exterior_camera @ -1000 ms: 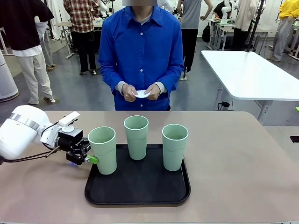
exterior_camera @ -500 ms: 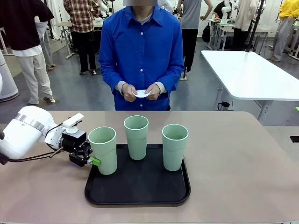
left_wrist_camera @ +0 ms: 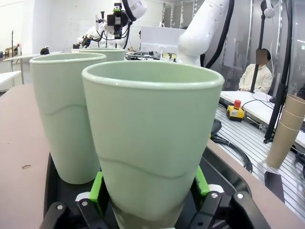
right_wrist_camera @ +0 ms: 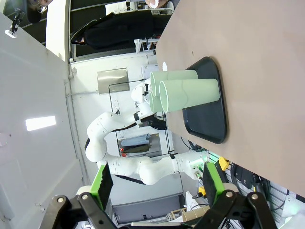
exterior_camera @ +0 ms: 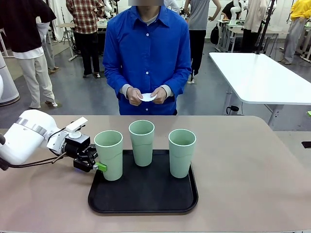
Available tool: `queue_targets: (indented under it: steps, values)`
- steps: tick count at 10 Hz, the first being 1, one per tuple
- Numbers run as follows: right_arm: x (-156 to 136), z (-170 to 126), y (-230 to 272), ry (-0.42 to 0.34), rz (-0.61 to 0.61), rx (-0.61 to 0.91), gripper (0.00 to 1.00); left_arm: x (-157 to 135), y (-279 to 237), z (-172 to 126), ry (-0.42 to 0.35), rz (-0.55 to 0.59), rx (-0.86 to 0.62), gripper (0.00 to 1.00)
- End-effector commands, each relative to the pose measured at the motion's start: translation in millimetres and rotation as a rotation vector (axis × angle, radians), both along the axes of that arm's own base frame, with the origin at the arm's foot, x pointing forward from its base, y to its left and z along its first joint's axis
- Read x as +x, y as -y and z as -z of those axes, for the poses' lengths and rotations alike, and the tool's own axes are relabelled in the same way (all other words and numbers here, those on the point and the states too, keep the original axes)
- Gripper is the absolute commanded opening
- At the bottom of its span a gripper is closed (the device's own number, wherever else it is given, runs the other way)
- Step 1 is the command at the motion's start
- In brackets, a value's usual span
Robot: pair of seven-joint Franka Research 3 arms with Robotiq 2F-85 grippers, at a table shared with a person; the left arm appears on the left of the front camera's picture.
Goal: Place coasters on the table and set cups on them.
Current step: Pick up one Reusable plastic cup and place it on a coaster set by the human.
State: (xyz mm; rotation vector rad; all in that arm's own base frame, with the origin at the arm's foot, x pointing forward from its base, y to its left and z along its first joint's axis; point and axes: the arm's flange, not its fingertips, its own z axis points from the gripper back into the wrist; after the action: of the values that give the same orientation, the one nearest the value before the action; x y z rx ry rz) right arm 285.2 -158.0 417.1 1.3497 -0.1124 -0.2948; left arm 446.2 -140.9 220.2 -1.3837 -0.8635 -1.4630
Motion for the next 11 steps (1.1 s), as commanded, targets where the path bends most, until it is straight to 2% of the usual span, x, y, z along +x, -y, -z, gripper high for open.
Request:
queue_targets:
  steps: [1, 2, 3, 4, 6, 8, 9, 11]
  values:
    - [2, 0, 0, 0.009, 0.012, 0.014, 1.00, 0, -2, 2, 0.017, 0.035, 0.008, 0.00]
    - [2, 0, 0, 0.009, 0.012, 0.014, 1.00, -1, -5, 0, 0.012, 0.035, -0.001, 0.25]
    - [2, 0, 0, 0.009, 0.012, 0.014, 1.00, -6, -11, -13, -0.007, 0.024, -0.027, 0.25]
    - [2, 0, 0, 0.009, 0.012, 0.014, 1.00, -13, -23, -38, -0.009, -0.001, -0.052, 0.25]
    - [2, 0, 0, 0.009, 0.012, 0.014, 1.00, -29, -50, -108, 0.004, -0.039, 0.020, 0.25]
    - [2, 0, 0, 0.009, 0.012, 0.014, 1.00, -42, -68, -182, -0.066, -0.096, 0.105, 0.25]
    - [2, 0, 0, 0.009, 0.012, 0.014, 1.00, -49, -71, -213, -0.074, -0.118, 0.119, 0.25]
    - [2, 0, 0, 0.009, 0.012, 0.014, 1.00, -52, -71, -256, -0.092, -0.116, 0.099, 0.25]
